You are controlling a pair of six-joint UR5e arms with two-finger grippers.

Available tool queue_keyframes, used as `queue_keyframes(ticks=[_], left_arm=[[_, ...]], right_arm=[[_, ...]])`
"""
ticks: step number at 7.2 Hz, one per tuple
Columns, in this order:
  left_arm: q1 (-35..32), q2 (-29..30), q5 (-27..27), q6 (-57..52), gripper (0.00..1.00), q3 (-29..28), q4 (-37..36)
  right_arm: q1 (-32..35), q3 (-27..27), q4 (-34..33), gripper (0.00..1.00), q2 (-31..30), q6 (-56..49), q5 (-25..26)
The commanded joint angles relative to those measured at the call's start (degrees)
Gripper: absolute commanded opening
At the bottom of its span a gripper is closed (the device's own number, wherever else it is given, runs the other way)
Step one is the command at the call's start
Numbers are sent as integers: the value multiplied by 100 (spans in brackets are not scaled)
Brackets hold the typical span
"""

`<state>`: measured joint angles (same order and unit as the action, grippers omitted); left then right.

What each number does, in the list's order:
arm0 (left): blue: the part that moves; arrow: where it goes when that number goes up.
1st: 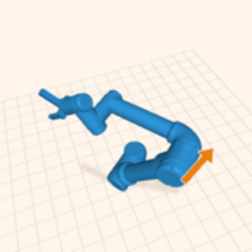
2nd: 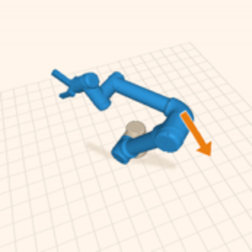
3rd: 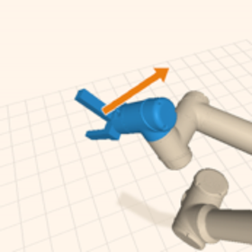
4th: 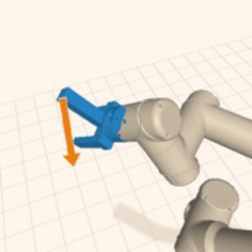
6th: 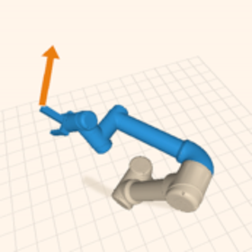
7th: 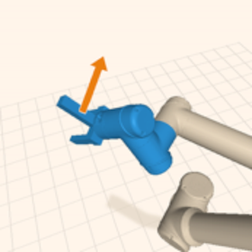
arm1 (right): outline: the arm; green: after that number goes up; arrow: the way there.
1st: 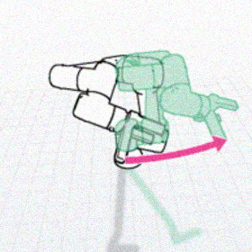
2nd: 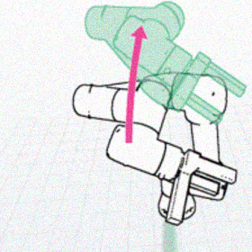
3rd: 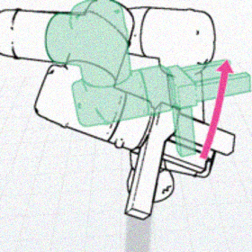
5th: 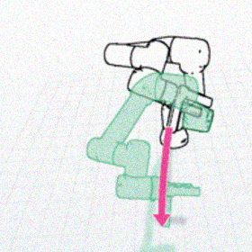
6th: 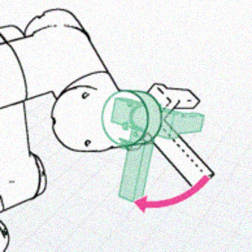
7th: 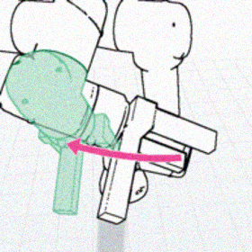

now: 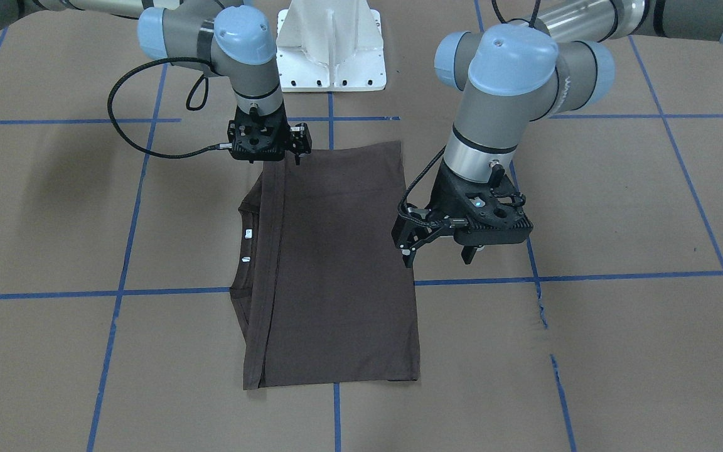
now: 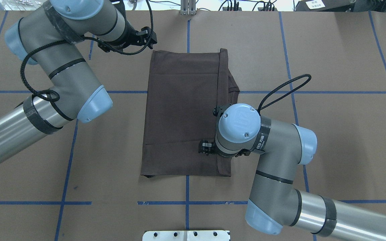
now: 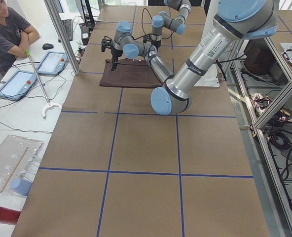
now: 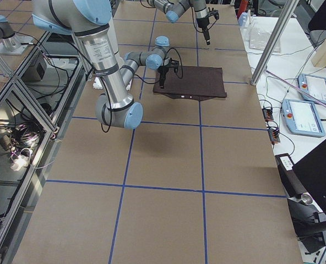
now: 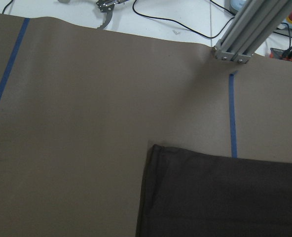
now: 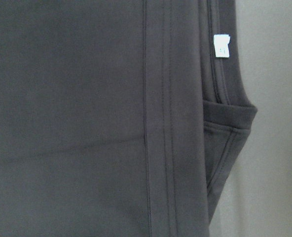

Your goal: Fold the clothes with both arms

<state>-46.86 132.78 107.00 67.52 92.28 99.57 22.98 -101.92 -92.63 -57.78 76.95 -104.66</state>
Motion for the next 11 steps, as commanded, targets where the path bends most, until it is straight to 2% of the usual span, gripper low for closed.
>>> queue_keyframes(ticks=[1,3,11], left_arm=[[19,-85,41,7,100,53,-26],[19,-129,49,7,100,53,9],[28,-138,41,16,100,45,36]], right_arm=[[-153,199,-279,100,92,-56,-10],[-154,234,-535,100,74,-372,-54],[-180,322,-650,100,22,-505,-63]])
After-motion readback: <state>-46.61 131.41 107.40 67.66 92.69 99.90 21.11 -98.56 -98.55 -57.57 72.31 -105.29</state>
